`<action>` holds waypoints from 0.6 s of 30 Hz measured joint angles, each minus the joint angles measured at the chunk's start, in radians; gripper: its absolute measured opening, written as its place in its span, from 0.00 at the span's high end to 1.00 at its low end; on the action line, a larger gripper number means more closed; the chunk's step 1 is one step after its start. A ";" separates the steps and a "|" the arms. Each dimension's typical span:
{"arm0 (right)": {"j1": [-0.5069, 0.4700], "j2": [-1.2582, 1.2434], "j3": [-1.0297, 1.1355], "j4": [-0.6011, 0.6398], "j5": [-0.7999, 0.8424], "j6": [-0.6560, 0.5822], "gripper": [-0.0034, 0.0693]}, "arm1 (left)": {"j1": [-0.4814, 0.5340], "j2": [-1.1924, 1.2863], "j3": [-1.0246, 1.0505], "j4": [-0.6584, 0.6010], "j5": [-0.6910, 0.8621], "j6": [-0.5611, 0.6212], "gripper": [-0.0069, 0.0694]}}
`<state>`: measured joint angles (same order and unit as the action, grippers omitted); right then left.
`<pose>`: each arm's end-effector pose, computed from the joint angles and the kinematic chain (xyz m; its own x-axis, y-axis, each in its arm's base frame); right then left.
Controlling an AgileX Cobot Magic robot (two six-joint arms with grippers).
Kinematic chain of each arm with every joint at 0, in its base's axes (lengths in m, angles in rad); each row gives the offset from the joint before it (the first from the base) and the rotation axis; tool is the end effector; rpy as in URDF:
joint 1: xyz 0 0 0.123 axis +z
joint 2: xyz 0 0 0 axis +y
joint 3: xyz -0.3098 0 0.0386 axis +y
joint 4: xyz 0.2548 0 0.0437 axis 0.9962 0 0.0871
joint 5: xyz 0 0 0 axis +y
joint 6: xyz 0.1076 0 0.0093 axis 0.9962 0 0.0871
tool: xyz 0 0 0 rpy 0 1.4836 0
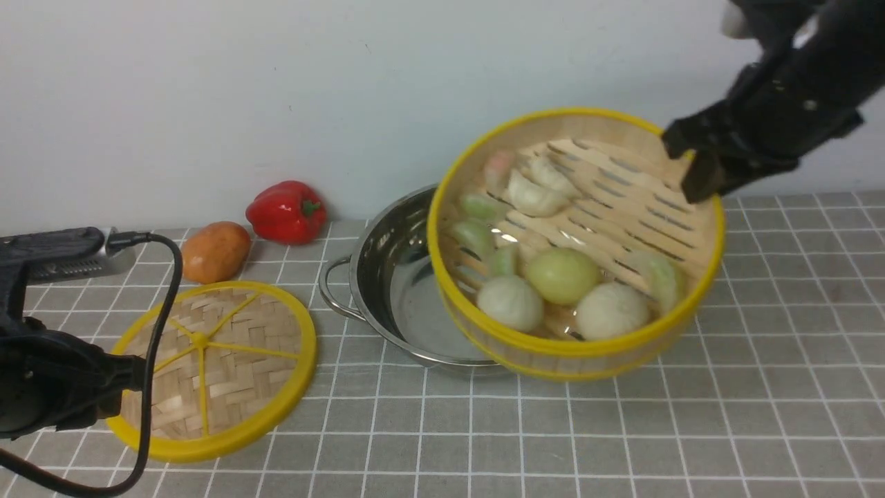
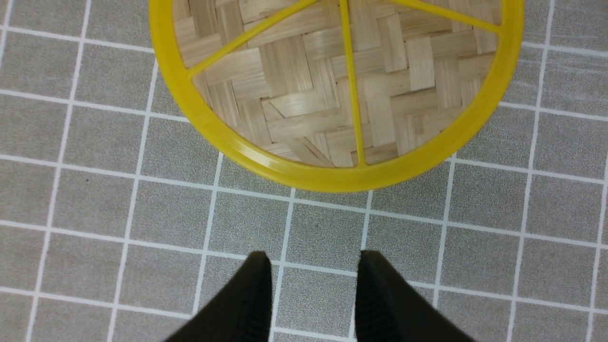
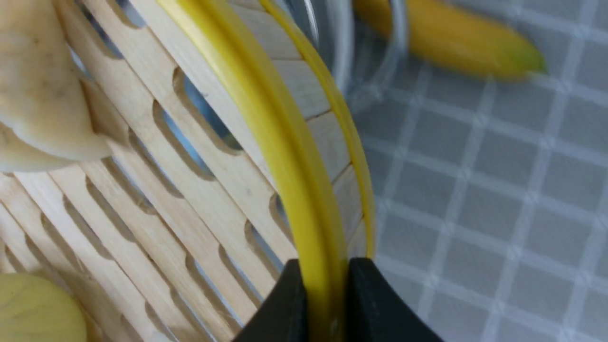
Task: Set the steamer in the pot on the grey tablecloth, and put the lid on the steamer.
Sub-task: 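Place the bamboo steamer basket of food into the steel pot with the right gripper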
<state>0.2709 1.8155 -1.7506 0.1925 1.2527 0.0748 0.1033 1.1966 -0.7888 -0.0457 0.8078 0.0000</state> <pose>0.3855 0.1274 0.3414 -0.9417 -0.1235 -0.3129 -0.1969 0.9565 0.2152 0.2193 0.0191 0.2670 -0.8954 -0.1246 -0.4274 -0.1173 0.9921 -0.0434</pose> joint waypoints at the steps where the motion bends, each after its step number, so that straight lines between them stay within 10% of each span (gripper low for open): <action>1: 0.010 0.048 -0.056 0.007 -0.001 0.003 0.81 | 0.000 0.000 0.000 0.000 0.000 0.000 0.59; 18: 0.038 0.454 -0.387 0.056 -0.002 0.017 0.81 | 0.000 0.000 0.000 0.000 -0.002 0.014 0.59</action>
<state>0.3091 2.2698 -2.1371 0.2488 1.2509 0.0919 0.1033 1.1966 -0.7888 -0.0457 0.8058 0.0145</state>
